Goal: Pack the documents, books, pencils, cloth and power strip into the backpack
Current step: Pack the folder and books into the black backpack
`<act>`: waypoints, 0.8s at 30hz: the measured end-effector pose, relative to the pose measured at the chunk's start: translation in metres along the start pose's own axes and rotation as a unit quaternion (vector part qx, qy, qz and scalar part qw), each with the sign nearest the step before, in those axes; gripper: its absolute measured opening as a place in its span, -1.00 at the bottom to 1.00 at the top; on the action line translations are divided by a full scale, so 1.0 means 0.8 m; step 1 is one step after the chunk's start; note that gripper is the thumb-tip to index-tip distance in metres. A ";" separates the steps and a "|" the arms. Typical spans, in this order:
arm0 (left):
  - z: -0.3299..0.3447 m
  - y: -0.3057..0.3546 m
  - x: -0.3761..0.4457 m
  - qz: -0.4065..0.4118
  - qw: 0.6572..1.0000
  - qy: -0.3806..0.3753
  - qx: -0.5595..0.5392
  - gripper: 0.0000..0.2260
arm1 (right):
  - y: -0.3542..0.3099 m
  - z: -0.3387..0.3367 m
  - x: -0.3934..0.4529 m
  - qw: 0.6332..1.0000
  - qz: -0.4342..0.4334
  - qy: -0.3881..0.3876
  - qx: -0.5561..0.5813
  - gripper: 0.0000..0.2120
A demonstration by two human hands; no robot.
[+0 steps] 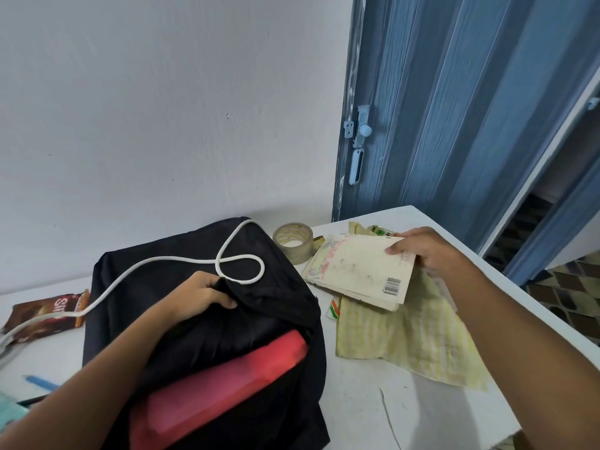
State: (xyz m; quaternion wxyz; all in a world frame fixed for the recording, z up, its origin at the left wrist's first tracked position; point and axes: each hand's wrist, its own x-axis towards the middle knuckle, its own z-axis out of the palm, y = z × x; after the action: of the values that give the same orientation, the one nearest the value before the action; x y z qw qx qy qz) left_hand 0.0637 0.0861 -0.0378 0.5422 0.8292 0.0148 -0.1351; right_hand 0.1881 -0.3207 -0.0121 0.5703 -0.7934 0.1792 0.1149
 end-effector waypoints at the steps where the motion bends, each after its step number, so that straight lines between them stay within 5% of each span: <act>1: 0.000 0.000 0.000 0.000 1.000 -0.001 -0.001 -0.63 | 0.003 0.000 -0.007 0.995 0.016 -0.021 0.093 -0.62; 5: 0.000 0.000 -0.001 0.003 1.000 0.005 0.003 -0.62 | 0.025 0.022 -0.042 0.942 0.038 -0.080 0.325 -0.85; 9: 0.001 0.001 -0.002 0.001 1.000 0.006 0.010 -0.72 | 0.045 0.046 -0.058 0.927 0.016 -0.141 0.347 -0.60; 13: 0.002 0.003 -0.005 0.004 1.000 0.012 0.023 -0.66 | 0.058 0.057 -0.067 0.950 -0.014 -0.096 0.297 -0.48; 20: 0.004 0.006 -0.016 0.016 0.999 0.025 0.041 -0.84 | 0.055 0.080 -0.106 0.935 -0.109 0.110 0.319 -0.46; 22: 0.004 0.005 -0.020 0.022 0.998 0.034 0.049 -0.86 | 0.051 0.084 -0.126 0.911 -0.133 0.108 0.375 -0.47; 24: 0.004 0.006 -0.025 0.028 0.997 0.039 0.064 -0.88 | 0.050 0.088 -0.146 0.891 -0.148 0.024 0.428 -0.47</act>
State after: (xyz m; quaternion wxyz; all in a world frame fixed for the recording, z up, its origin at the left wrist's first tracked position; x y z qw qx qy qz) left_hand 0.0450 0.0836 -0.0295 0.4906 0.8669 0.0042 -0.0884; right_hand 0.0671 -0.2479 -0.0239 0.8605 -0.4923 0.1057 -0.0777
